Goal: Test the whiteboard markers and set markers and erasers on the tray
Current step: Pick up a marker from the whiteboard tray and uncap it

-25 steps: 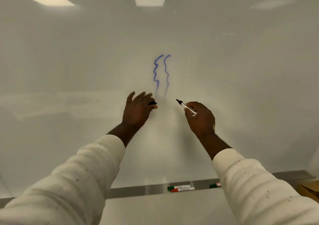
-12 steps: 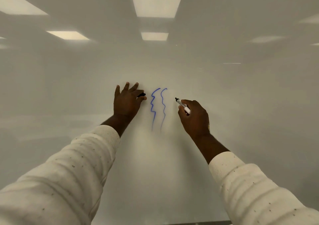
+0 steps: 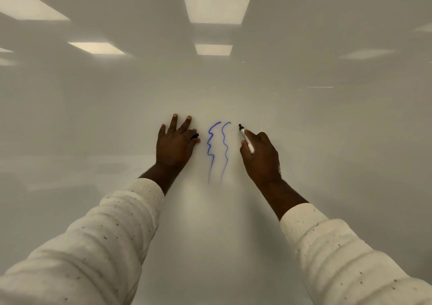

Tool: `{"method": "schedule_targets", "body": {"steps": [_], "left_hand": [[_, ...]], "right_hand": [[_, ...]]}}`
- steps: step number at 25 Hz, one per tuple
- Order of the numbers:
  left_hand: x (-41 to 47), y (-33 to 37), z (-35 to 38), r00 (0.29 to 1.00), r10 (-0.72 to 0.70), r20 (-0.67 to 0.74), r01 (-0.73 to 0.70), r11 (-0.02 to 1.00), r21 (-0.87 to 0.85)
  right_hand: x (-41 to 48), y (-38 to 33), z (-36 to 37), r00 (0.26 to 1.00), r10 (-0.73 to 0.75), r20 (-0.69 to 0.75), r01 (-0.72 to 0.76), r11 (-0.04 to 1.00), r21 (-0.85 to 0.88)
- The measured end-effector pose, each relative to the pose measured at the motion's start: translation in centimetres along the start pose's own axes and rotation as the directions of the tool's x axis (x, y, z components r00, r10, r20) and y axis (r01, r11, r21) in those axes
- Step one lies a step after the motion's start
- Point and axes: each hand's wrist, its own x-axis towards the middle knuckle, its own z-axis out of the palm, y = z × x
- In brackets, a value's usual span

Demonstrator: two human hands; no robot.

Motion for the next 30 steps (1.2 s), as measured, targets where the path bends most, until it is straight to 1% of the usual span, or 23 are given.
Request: {"method": "schedule_targets", "body": {"steps": [5, 7, 8, 10, 12, 16, 18, 20, 22, 24, 26, 30], "left_hand": [[0.0, 0.0, 0.0, 1.0, -0.003, -0.002, 0.003, 1.0, -0.028], [-0.1, 0.0, 0.0, 1.0, -0.006, 0.009, 0.007, 0.999, -0.036], [-0.2, 0.0, 0.0, 1.0, -0.011, 0.017, 0.011, 0.999, -0.037], [-0.6, 0.0, 0.0, 0.999, -0.016, 0.037, 0.018, 0.999, -0.044], [-1.4, 0.1, 0.2, 0.999, -0.009, 0.045, 0.013, 0.997, -0.079], [-4.8, 0.1, 1.0, 1.0, 0.026, -0.008, -0.027, 0.988, -0.155], [-7.2, 0.4, 1.7, 0.998, 0.053, -0.023, -0.056, 0.984, -0.172], [-9.8, 0.9, 2.8, 0.997, 0.073, -0.016, -0.074, 0.982, -0.175], [-12.3, 1.4, 3.6, 0.998, 0.059, 0.01, -0.055, 0.977, -0.207], [-14.9, 1.8, 4.1, 0.998, 0.015, 0.057, 0.001, 0.965, -0.262], [-17.5, 2.0, 4.5, 0.993, -0.018, 0.115, 0.05, 0.959, -0.28], [-21.8, 2.6, 5.0, 0.971, -0.059, 0.233, 0.125, 0.952, -0.278]], "right_hand": [[-2.5, 0.2, 0.6, 0.999, -0.006, 0.043, 0.006, 1.0, 0.0], [-3.6, 0.5, 0.5, 0.997, 0.025, 0.067, -0.024, 1.0, -0.013], [-4.3, 0.7, 0.3, 0.995, 0.042, 0.093, -0.04, 0.999, -0.025], [-6.0, 0.9, 0.2, 0.983, 0.032, 0.183, -0.023, 0.998, -0.051], [-7.7, 1.1, 0.2, 0.973, 0.03, 0.228, -0.026, 0.999, -0.021], [-10.1, 1.8, 0.4, 0.977, 0.076, 0.2, -0.09, 0.994, 0.064], [-11.2, 2.1, 0.7, 0.979, 0.051, 0.197, -0.068, 0.994, 0.082], [-12.6, 2.5, 1.3, 0.982, 0.029, 0.187, -0.041, 0.997, 0.063], [-14.1, 3.0, 1.9, 0.985, 0.029, 0.172, -0.036, 0.999, 0.037], [-15.6, 3.5, 2.5, 0.983, 0.029, 0.18, -0.033, 0.999, 0.019], [-17.3, 3.8, 3.1, 0.975, 0.027, 0.22, -0.029, 1.0, 0.007], [-20.6, 4.2, 4.0, 0.953, 0.009, 0.303, -0.023, 0.999, 0.042]]}}
